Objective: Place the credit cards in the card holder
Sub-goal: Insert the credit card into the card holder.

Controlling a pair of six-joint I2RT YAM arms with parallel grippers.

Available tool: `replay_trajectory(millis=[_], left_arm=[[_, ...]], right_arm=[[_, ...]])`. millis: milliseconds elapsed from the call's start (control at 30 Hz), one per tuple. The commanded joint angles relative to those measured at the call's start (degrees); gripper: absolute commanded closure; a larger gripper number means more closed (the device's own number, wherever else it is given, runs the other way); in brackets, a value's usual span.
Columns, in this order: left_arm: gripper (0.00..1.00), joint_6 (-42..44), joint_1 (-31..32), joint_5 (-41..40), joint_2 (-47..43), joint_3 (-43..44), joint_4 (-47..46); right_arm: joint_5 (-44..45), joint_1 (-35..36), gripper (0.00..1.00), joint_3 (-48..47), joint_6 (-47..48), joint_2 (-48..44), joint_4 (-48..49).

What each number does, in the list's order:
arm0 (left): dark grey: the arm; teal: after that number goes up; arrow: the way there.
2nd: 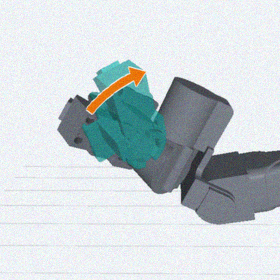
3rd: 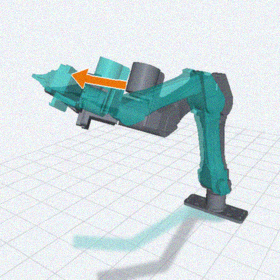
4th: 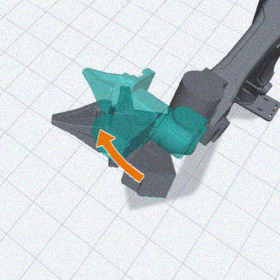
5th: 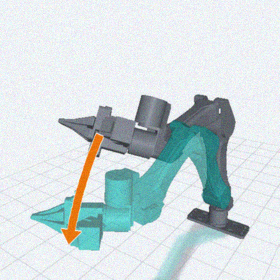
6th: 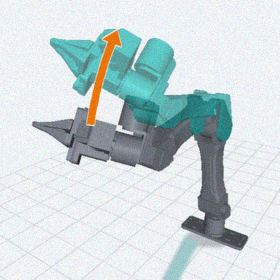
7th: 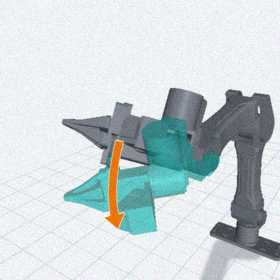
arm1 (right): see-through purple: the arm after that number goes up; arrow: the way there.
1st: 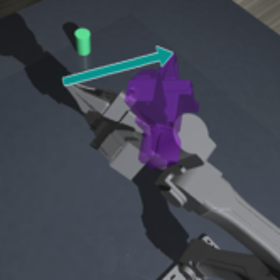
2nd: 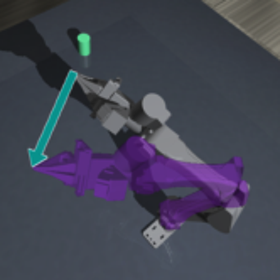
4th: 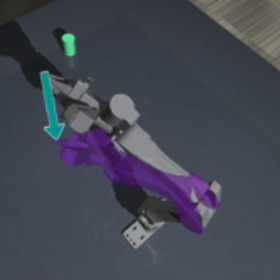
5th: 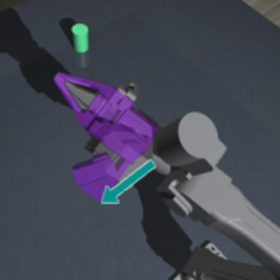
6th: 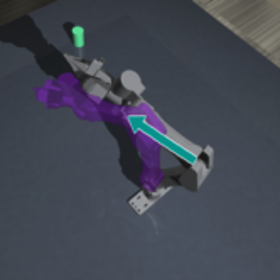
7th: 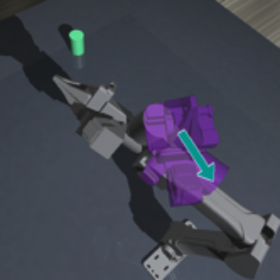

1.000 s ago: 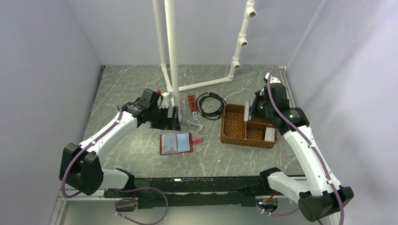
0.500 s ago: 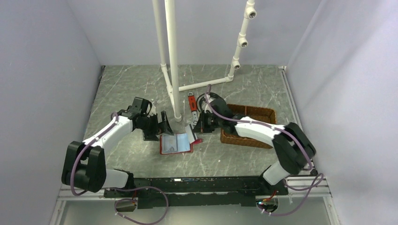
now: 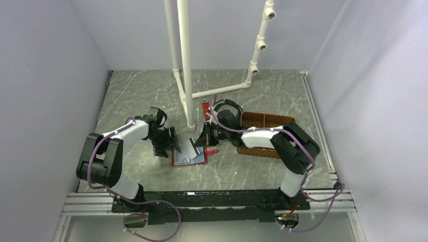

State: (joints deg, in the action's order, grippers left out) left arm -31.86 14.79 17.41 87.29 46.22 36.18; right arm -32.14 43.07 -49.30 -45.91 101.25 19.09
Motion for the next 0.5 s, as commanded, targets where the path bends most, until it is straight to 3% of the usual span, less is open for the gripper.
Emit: replay_trajectory(millis=[0, 100, 467], left_arm=[[0.32, -1.5, 0.0, -3.6, 2.6, -0.3, 1.3], [0.38, -1.8, 0.0, -4.9, 3.0, -0.2, 1.9], [0.43, -1.8, 0.0, -5.5, 2.4, -0.4, 1.9]], right_arm=[[-2.8, -0.8, 1.00, 1.5, -0.6, -1.4, 5.0], [-4.3, -2.0, 1.00, 2.2, -1.1, -1.1, 3.9], [-10.3, -2.8, 1.00, 1.8, -4.1, 3.9, 4.6]])
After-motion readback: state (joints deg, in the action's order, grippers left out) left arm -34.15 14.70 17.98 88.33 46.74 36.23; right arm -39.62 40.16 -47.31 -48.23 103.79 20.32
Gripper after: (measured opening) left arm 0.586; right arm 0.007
